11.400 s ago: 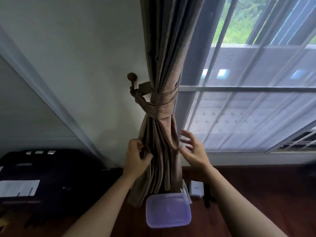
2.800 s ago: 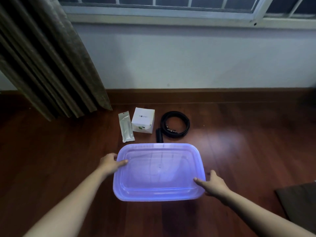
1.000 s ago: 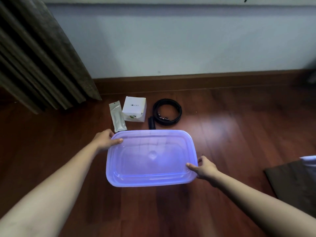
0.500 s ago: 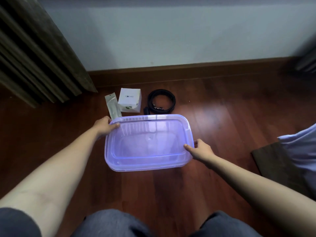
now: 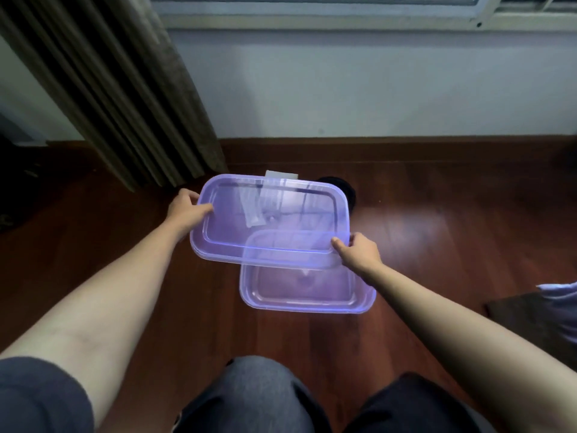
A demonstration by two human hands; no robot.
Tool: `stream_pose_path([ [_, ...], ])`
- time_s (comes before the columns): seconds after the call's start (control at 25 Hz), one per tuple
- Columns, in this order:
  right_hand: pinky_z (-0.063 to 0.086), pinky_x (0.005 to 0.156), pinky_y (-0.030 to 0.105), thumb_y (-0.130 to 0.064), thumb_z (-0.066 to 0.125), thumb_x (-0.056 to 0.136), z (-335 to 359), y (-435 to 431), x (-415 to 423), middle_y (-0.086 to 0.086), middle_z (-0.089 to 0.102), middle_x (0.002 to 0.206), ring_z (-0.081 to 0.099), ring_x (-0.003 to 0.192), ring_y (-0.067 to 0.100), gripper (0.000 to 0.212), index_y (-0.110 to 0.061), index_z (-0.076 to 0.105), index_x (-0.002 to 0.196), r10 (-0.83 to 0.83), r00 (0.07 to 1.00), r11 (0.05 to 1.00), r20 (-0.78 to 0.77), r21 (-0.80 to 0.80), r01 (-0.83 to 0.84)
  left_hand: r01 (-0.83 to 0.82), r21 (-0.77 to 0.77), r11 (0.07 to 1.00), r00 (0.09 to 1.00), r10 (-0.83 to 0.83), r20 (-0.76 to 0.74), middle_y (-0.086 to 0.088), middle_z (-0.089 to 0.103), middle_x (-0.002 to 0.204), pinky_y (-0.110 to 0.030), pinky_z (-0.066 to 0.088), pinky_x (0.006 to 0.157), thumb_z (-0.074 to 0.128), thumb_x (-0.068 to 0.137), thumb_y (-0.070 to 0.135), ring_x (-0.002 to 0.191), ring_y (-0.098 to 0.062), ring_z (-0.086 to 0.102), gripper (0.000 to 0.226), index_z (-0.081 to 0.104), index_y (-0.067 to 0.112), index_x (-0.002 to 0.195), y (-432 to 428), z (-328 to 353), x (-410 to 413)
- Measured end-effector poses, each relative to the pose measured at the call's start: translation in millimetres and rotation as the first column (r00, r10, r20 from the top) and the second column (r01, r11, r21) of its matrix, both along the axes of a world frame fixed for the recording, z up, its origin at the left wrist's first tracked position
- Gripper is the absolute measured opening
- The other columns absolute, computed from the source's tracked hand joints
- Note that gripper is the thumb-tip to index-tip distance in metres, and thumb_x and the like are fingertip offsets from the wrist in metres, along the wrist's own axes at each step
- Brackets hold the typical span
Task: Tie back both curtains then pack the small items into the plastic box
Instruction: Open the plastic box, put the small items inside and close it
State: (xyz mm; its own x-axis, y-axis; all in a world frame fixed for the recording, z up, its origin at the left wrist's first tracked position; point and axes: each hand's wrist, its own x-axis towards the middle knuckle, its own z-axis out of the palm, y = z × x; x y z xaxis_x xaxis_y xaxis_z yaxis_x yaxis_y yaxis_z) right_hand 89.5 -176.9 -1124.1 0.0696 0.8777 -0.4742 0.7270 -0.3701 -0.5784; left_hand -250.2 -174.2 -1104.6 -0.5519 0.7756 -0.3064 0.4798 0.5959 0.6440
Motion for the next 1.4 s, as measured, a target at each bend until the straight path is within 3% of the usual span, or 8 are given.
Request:
stream_pose_path([
  [0.16, 0.039, 0.090, 0.042, -0.034, 0.054, 0.091, -1.0, -14.7, -77.3, 0.018, 0.053, 0.128, 0.049, 0.118, 0.035, 0.054, -0.004, 0.040, 0.133, 0.098, 0.995, 0.975, 0.017, 0.197, -0.099, -0.105, 0.069, 0.992, 0.991, 0.110, -0.080, -0.015, 0.056, 0.130, -0.037, 0.041, 0.096, 0.055, 0.090, 0.015, 0.119, -0.033, 0.051, 0.043, 0.049, 0.009, 0.132, -22.5, -0.3, -46.0],
  [0.4, 0.040, 0.085, 0.038, -0.035, 0.044, 0.096, -38.8, -49.2, -177.6, 0.019, 0.057, 0.121, 0.051, 0.113, 0.034, 0.050, 0.000, 0.038, 0.131, 0.249, 0.948, 0.953, 0.197, 0.126, -0.276, -0.188, 0.039, 0.981, 0.965, 0.192, -0.176, -0.020, 0.053, 0.133, -0.041, 0.038, 0.103, 0.046, 0.094, 0.013, 0.123, -0.040, 0.046, 0.042, 0.048, 0.013, 0.136, -60.9, -33.1, -128.3],
  [0.56, 0.040, 0.085, 0.038, -0.028, 0.047, 0.095, -61.6, -61.0, -221.4, 0.021, 0.055, 0.124, 0.051, 0.112, 0.036, 0.047, 0.001, 0.037, 0.131, 0.315, 0.933, 0.928, 0.174, 0.147, -0.341, -0.238, -0.018, 0.971, 0.956, 0.231, -0.182, -0.021, 0.051, 0.135, -0.042, 0.037, 0.104, 0.047, 0.095, 0.012, 0.125, -0.041, 0.046, 0.043, 0.047, 0.011, 0.138, -84.1, -64.2, -174.2],
  [0.68, 0.042, 0.088, 0.041, -0.021, 0.045, 0.096, -82.3, -65.3, -243.6, 0.021, 0.050, 0.131, 0.049, 0.115, 0.038, 0.056, 0.003, 0.024, 0.142, 0.376, 0.907, 0.912, 0.189, 0.095, -0.398, -0.227, -0.049, 0.973, 0.953, 0.212, -0.216, -0.024, 0.054, 0.131, -0.042, 0.038, 0.102, 0.049, 0.093, 0.009, 0.121, -0.043, 0.048, 0.042, 0.048, 0.008, 0.135, -98.1, -89.2, -194.2],
  [0.84, 0.042, 0.090, 0.041, 0.000, 0.035, 0.094, -114.7, -74.0, -260.4, 0.023, 0.048, 0.131, 0.047, 0.118, 0.037, 0.047, 0.004, 0.025, 0.140, 0.408, 0.874, 0.907, 0.265, -0.011, -0.421, -0.211, -0.116, 0.971, 0.956, 0.180, -0.232, -0.026, 0.058, 0.125, -0.043, 0.040, 0.099, 0.053, 0.091, 0.008, 0.117, -0.044, 0.051, 0.040, 0.052, 0.004, 0.130, -113.5, -125.2, -206.9],
  [0.96, 0.043, 0.093, 0.041, 0.012, 0.026, 0.091, -130.0, -81.4, -266.7, 0.025, 0.045, 0.132, 0.046, 0.119, 0.037, 0.053, 0.009, 0.015, 0.142, 0.459, 0.820, 0.883, 0.342, -0.069, -0.465, -0.217, -0.155, 0.964, 0.959, 0.180, -0.219, -0.025, 0.059, 0.123, -0.043, 0.041, 0.097, 0.054, 0.091, 0.009, 0.114, -0.044, 0.053, 0.039, 0.053, 0.004, 0.129, -125.0, -147.8, -207.8],
  [1.24, 0.040, 0.099, 0.036, 0.011, 0.028, 0.091, -142.1, -83.0, -266.9, 0.030, 0.038, 0.139, 0.048, 0.121, 0.036, 0.053, 0.016, 0.008, 0.140, 0.543, 0.759, 0.839, 0.359, -0.198, -0.507, -0.134, -0.228, 0.964, 0.970, 0.080, -0.231, -0.027, 0.057, 0.127, -0.043, 0.042, 0.098, 0.054, 0.093, 0.015, 0.117, -0.045, 0.052, 0.044, 0.047, 0.003, 0.134, -130.2, -168.3, -206.4],
  [1.4, 0.021, 0.113, 0.038, -0.003, 0.033, 0.097, -125.0, -78.2, -277.2, 0.029, 0.008, 0.153, 0.020, 0.141, 0.037, 0.058, 0.013, 0.002, 0.142, 0.631, 0.740, 0.775, 0.231, -0.215, -0.594, -0.085, -0.270, 0.959, 0.962, 0.008, -0.274, -0.034, 0.050, 0.130, -0.044, 0.040, 0.099, 0.048, 0.096, 0.021, 0.121, -0.049, 0.047, 0.055, 0.032, -0.003, 0.142, -117.9, -150.5, -187.3],
])
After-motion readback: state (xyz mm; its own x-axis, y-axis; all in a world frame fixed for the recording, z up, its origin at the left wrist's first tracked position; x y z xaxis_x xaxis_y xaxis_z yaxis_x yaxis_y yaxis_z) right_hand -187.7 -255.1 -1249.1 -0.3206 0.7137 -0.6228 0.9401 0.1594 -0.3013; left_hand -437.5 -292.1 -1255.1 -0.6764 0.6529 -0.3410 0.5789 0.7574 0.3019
